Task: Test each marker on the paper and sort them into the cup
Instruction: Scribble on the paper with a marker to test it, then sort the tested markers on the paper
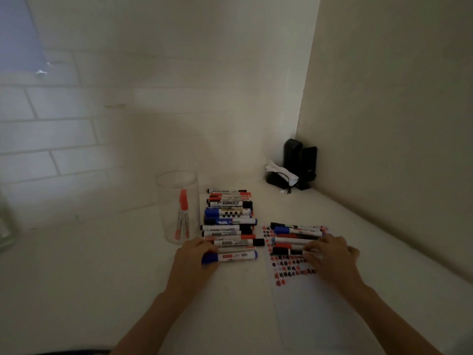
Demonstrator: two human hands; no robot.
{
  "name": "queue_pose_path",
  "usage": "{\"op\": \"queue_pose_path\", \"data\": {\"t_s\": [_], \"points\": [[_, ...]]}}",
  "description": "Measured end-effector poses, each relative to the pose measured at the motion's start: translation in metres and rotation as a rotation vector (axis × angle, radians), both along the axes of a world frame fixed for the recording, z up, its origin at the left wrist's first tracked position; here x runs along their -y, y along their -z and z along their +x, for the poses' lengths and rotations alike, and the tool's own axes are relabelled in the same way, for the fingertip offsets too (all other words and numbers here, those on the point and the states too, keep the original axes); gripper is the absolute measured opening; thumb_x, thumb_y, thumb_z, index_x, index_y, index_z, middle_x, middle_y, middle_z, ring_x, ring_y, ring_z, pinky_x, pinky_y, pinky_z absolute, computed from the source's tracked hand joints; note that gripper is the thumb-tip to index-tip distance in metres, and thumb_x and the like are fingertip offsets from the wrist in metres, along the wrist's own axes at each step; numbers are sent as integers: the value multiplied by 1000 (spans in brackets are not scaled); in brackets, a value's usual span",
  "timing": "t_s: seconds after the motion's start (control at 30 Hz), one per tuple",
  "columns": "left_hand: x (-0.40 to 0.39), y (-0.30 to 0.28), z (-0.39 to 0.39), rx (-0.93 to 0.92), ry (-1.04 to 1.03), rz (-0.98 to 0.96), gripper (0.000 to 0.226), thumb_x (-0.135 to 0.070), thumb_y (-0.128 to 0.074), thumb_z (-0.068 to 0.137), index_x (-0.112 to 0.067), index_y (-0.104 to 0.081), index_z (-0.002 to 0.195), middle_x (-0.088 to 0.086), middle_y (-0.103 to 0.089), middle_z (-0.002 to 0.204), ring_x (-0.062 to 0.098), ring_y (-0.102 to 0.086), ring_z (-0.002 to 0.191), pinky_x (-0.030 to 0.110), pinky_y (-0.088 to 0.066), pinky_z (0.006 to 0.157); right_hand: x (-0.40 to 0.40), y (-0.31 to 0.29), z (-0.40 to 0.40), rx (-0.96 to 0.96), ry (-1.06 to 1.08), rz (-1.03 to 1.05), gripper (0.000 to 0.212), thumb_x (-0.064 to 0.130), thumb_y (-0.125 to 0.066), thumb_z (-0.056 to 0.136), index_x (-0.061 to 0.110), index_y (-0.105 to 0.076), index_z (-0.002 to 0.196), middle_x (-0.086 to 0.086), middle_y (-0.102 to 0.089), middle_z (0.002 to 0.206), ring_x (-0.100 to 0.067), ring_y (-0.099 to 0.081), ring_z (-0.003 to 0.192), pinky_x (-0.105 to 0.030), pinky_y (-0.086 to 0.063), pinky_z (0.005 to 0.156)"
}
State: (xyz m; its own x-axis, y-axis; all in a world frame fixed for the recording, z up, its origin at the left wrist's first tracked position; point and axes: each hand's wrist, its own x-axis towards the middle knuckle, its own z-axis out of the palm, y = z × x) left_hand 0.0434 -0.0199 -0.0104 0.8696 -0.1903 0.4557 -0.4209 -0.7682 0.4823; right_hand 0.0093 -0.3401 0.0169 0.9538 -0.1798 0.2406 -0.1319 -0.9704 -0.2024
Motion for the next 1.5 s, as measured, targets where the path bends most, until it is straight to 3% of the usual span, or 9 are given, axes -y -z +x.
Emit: {"op": "queue_pose_path", "data": {"t_s": [0.17, 0.3, 0.4, 0.57, 0.7, 0.9, 1.13, 1.37, 1.5], "points": [[-1, 6, 1, 16, -26, 45, 25, -26, -79, 74, -25, -71, 98, -4, -65, 97, 16, -58, 88, 30, -47, 78, -8, 5, 10, 97, 11, -53, 19, 44, -62, 86, 37, -69, 102, 7, -53, 120, -17, -38, 117, -44, -23, 100], [1, 8, 4, 0, -17, 68, 25, -28, -73, 81, -25, -70, 106, -3, -64, 105, 18, -57, 96, 33, -47, 85, -28, 6, 9, 272, -109, 82, 18, 27, -75, 79, 24, -72, 96, 1, -60, 102, -15, -52, 94, -35, -39, 88], [3, 9, 4, -34, 16, 98, 27, -27, -63, 90, -22, -66, 116, -2, -61, 113, 19, -54, 104, 28, -42, 91, -58, -2, -6, 237, -246, 353, 9, 24, -68, 87, 23, -69, 96, 7, -61, 87, 1, -54, 71, -11, -45, 69], [20, -3, -6, -12, 2, -101, 25, -27, -59, 92, -15, -65, 114, -2, -59, 105, 9, -50, 93, 10, -33, 76, -94, -11, -30, -112, -182, 1015, 25, 41, -58, 89, 19, -69, 93, 2, -65, 71, -9, -55, 56, -18, -47, 54], [41, -12, -26, -9, 168, -104, 22, -30, -60, 92, -20, -63, 111, -7, -57, 104, 3, -48, 91, 6, -34, 76, -113, -16, -33, -151, -144, 1402, 37, 45, -59, 89, 9, -66, 95, -2, -59, 66, -9, -48, 53, -22, -39, 48], [51, -11, -39, -135, 237, -139, 18, -30, -56, 94, -25, -54, 111, -10, -56, 103, 1, -51, 88, 8, -39, 79, -115, -19, -33, -109, -130, 1404, 30, 31, -57, 93, 2, -64, 92, -4, -60, 65, -10, -53, 55, -21, -44, 52], [70, -14, -41, -266, 344, -105, 28, -36, -39, 101, -29, -48, 126, -12, -54, 110, 0, -50, 91, 9, -37, 79, -110, -14, -35, -41, -143, 1343, 32, 35, -64, 88, 3, -64, 89, -2, -57, 62, -10, -51, 54, -22, -44, 52], [78, -23, -41, -220, 425, -115, 12, -33, -39, 101, -36, -48, 109, -20, -51, 78, -14, -51, 71, 5, -37, 65, -99, -15, -37, -63, -212, 1303, 31, 33, -60, 92, 2, -60, 87, -3, -56, 62, -11, -50, 55, -22, -46, 55], [81, -26, -42, -226, 451, -134, 10, -32, -43, 100, -35, -48, 109, -15, -50, 70, -6, -51, 62, 8, -37, 60, -94, -16, -41, -69, -229, 1343, 26, 31, -58, 93, 7, -59, 83, -1, -53, 60, -10, -47, 53, -22, -44, 55]]}}
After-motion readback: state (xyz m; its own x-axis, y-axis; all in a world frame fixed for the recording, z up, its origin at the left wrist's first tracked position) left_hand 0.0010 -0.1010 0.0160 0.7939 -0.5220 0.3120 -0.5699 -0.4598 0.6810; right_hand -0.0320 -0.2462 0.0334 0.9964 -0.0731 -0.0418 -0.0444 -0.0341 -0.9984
